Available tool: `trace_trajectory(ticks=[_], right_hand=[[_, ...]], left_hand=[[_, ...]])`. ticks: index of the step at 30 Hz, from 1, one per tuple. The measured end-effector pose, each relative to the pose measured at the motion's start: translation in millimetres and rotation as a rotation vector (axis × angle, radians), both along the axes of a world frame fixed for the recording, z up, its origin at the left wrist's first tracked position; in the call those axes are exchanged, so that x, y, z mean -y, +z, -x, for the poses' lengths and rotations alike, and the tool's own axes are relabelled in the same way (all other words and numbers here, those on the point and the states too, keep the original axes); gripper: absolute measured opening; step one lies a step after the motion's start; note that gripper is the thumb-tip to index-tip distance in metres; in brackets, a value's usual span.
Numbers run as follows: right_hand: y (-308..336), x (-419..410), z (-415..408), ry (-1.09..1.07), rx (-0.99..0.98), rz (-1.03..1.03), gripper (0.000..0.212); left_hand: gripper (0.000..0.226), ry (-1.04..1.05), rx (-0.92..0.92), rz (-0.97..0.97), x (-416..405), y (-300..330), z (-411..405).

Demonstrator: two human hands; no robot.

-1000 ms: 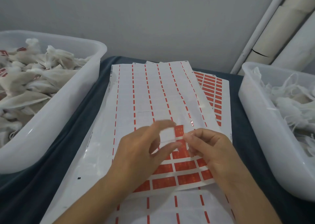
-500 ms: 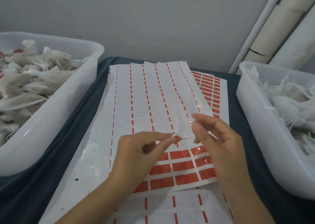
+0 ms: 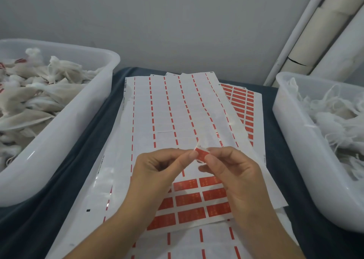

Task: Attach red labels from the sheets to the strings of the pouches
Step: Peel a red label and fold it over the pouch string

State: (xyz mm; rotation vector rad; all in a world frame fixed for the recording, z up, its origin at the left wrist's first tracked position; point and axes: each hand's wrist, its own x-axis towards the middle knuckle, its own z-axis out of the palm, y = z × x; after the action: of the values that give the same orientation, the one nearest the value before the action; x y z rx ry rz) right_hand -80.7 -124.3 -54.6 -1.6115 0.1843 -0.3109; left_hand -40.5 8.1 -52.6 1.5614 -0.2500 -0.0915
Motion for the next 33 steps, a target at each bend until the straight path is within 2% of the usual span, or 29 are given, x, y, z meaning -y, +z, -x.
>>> trace_trajectory(ticks=[17, 20, 22, 26, 28, 30, 32, 33], right_hand=[[-4, -2, 1, 0.003, 0.105, 0.01, 0.017], [-7, -6, 1, 0.027, 0.111, -0.031, 0.025], [-8, -6, 0, 0.042, 0.115, -0.049, 0.036], [-13, -10, 2, 0.106, 0.183, 0.06, 0.037], [-14, -10, 1, 0.137, 0.187, 0.114, 0.042], [-10, -7, -1, 0.107, 0.16, 0.124, 0.046], [-6, 3, -4, -0.012, 0.121, 0.109, 0.042], [-7, 10, -5, -0.087, 0.109, 0.096, 0.039]], left_hand=[[0.016, -0.044, 0.044, 0.016, -1, -4, 1], [0.02, -0.041, 0.031, 0.056, -2, -5, 1], [0.013, -0.052, 0.01, 0.081, -1, -4, -1], [0.024, -0.025, 0.064, -0.014, -2, -9, -2], [0.02, 0.014, 0.118, -0.049, -1, -7, -3], [0.011, 0.1, 0.025, 0.088, -3, -2, -3], [0.019, 0.195, -0.082, 0.273, -14, 13, -16], [0.017, 0.232, -0.049, 0.322, -24, 24, -28]])
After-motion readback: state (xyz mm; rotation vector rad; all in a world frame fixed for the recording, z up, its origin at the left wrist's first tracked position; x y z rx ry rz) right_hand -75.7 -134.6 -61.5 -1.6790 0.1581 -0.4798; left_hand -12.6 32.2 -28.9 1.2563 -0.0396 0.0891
